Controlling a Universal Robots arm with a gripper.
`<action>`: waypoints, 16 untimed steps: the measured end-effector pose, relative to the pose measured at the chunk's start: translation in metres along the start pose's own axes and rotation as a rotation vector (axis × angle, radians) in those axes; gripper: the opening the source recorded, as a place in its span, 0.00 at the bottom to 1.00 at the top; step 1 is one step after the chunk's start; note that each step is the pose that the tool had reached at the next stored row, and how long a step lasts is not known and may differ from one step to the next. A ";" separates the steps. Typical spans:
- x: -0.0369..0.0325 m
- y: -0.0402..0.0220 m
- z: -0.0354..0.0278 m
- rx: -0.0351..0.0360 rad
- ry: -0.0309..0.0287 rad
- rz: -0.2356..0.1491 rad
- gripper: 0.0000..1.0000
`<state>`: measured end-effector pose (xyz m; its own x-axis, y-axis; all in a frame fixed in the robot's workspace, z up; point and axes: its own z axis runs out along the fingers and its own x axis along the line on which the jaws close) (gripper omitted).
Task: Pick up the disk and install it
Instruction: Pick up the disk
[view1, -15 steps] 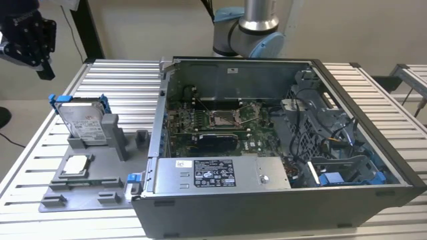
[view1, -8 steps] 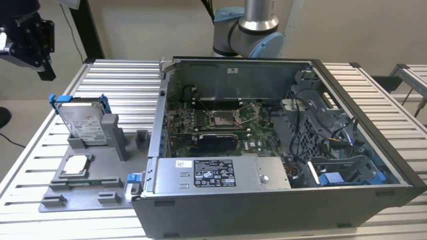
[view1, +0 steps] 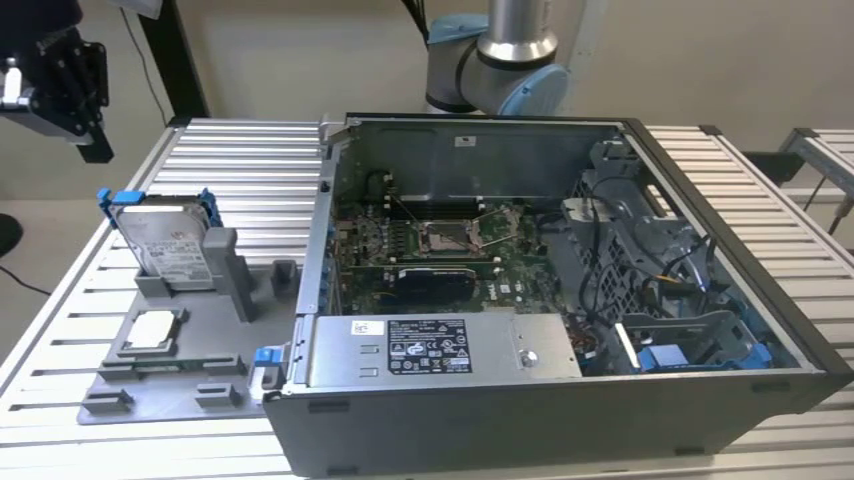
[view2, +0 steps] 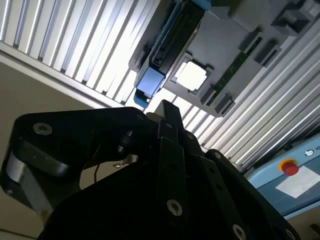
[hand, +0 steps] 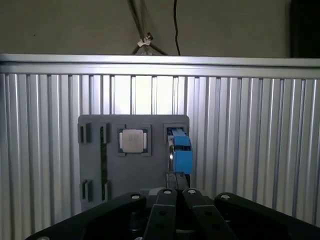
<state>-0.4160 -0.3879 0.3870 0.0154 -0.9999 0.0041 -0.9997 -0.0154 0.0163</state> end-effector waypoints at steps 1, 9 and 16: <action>0.0000 0.0000 0.0000 0.0000 0.0001 -0.003 0.00; 0.0000 -0.0001 0.0000 0.0000 0.0002 -0.007 0.00; 0.0000 -0.0001 0.0000 0.0000 0.0002 -0.010 0.00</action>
<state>-0.4159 -0.3879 0.3869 0.0258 -0.9997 0.0042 -0.9995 -0.0257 0.0163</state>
